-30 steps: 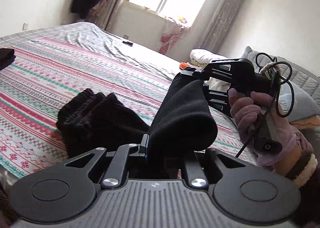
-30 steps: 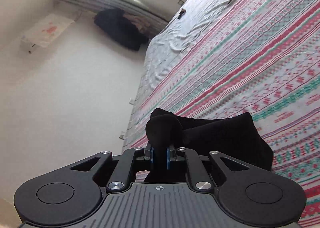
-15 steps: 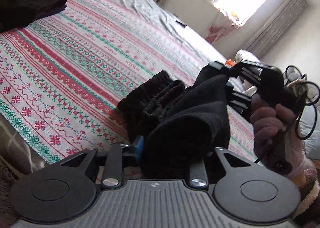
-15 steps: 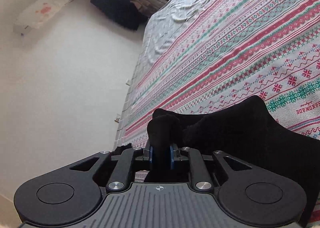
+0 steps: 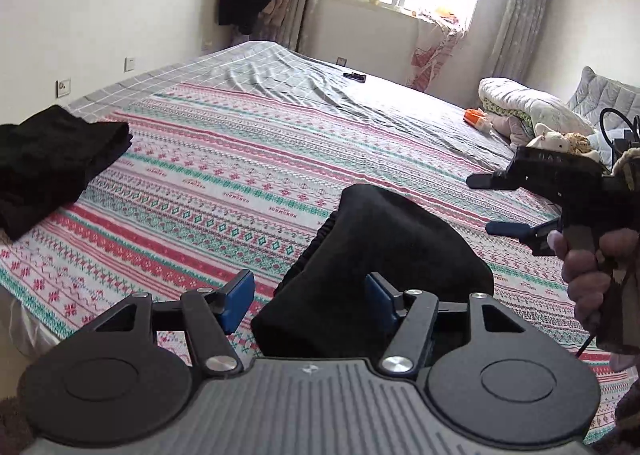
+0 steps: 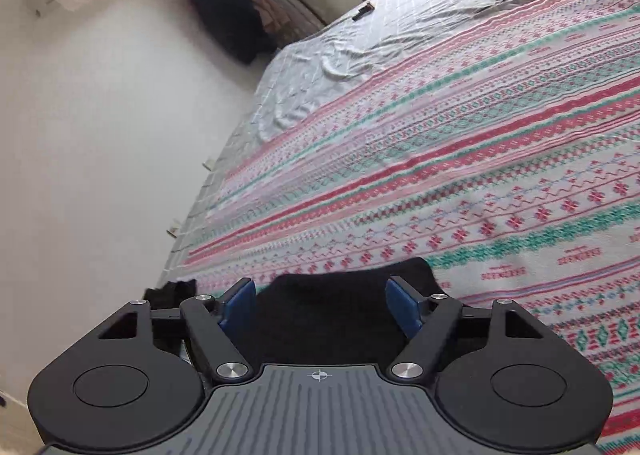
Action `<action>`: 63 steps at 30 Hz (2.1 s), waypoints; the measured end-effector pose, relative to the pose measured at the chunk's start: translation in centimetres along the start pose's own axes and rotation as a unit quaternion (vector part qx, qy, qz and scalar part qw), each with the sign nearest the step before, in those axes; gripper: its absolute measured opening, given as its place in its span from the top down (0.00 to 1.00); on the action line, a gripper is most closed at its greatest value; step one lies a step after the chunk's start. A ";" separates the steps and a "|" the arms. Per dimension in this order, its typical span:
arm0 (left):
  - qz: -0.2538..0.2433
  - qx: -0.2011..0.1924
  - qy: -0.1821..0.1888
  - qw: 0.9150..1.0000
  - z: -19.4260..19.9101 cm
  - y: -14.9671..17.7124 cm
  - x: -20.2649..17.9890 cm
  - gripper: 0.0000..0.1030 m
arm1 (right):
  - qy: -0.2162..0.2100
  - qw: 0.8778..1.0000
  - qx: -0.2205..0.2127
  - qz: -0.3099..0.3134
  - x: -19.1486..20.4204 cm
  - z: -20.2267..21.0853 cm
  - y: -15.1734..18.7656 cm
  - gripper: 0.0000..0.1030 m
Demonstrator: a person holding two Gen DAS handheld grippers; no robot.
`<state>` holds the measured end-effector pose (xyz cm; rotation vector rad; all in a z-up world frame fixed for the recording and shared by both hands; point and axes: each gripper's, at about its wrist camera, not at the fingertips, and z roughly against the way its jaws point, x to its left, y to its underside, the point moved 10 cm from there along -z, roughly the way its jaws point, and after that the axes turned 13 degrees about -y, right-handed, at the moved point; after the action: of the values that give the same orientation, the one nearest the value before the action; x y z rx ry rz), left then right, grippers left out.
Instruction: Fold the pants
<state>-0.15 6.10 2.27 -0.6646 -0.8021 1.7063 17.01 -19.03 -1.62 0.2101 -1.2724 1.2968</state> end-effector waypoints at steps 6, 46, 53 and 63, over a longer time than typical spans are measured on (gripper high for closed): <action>-0.114 -0.035 0.028 0.992 -1.9 -2.1 -5.6 0.54 | 0.076 0.996 0.053 0.002 -3.0 1.8 3.4 0.28; 0.211 0.160 0.264 0.928 -14.5 0.0 -4.1 0.39 | -0.021 0.997 -0.076 -0.023 -4.8 3.6 4.4 0.81; 0.173 0.108 0.195 0.959 -16.6 -1.7 -11.1 0.39 | 0.044 0.996 -0.084 -0.002 -10.0 4.4 -0.6 0.77; 0.068 0.002 0.134 0.989 -12.8 -5.3 -10.4 0.39 | 0.118 0.988 -0.083 0.052 -10.4 6.4 0.0 0.46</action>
<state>15.41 -0.61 -1.06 -0.9423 -0.5733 1.6936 15.84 -29.76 -7.34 -0.1252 -1.1923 1.2552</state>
